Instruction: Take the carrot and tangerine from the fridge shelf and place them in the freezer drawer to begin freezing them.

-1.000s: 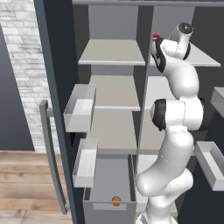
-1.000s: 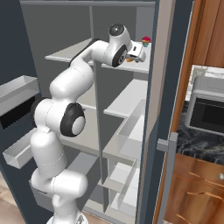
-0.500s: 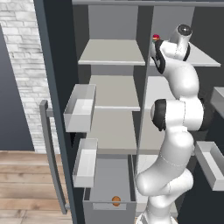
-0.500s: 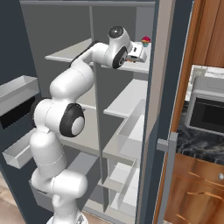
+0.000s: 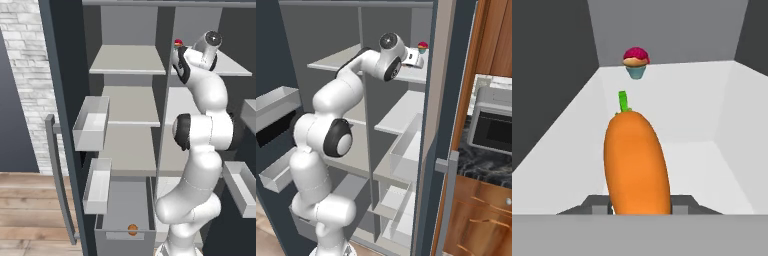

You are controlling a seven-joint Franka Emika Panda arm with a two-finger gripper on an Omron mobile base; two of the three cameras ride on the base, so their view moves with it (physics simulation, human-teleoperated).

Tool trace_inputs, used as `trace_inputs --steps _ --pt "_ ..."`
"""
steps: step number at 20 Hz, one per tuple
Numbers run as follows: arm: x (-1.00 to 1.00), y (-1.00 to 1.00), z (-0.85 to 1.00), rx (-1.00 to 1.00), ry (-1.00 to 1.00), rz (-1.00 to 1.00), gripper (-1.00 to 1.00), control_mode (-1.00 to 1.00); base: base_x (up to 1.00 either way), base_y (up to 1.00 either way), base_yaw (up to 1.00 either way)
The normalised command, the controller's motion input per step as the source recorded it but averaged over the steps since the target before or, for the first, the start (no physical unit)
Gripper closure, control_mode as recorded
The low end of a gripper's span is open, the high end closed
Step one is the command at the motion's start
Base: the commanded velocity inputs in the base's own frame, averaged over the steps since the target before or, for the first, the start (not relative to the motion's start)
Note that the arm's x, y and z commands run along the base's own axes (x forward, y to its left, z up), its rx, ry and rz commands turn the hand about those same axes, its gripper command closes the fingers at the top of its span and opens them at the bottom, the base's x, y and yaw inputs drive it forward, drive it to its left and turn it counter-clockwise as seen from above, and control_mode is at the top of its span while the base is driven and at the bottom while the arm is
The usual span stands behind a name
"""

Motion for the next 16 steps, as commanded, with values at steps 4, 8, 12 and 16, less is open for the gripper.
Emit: trace_inputs --steps 4,8,12,16 --pt "-0.4 0.03 0.0 0.0 -0.2 0.04 1.0 -1.0 0.0 0.0 0.0" --pt "-0.93 0.04 0.03 0.0 -0.09 0.0 1.0 -1.0 0.0 0.0 0.0" --pt "-1.0 0.0 0.28 0.04 -0.02 0.0 1.0 -1.0 0.0 0.0 0.0" --pt "-1.0 0.14 0.34 0.04 0.0 0.0 1.0 -1.0 0.0 0.0 0.0"
